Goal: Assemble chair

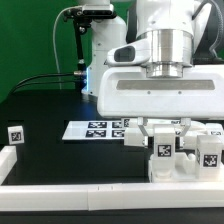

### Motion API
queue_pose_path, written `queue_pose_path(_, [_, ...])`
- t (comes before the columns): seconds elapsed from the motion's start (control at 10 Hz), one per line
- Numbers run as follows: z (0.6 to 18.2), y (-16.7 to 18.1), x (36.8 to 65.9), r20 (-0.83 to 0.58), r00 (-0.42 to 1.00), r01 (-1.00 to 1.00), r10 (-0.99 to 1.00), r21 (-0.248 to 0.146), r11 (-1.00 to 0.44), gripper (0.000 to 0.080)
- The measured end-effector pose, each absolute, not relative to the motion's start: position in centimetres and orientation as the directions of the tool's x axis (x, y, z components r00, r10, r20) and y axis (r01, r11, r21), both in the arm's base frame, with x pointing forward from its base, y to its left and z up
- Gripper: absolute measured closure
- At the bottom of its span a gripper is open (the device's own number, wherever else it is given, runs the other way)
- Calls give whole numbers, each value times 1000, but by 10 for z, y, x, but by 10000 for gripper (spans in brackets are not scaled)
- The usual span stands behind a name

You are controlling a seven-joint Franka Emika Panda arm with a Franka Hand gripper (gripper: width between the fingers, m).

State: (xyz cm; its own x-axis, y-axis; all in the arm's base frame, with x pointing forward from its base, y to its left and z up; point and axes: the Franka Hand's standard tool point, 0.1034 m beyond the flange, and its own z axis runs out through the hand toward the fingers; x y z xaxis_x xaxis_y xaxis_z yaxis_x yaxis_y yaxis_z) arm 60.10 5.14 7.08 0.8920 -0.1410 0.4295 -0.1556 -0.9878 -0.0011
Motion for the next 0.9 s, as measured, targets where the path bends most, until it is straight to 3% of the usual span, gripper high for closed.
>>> queue_pose_path(0.8, [59,56,597,496,855,-173,-149,3,-985,518])
queue_pose_path(0.9, [58,56,596,487,861,-173,-150,4,-985,338])
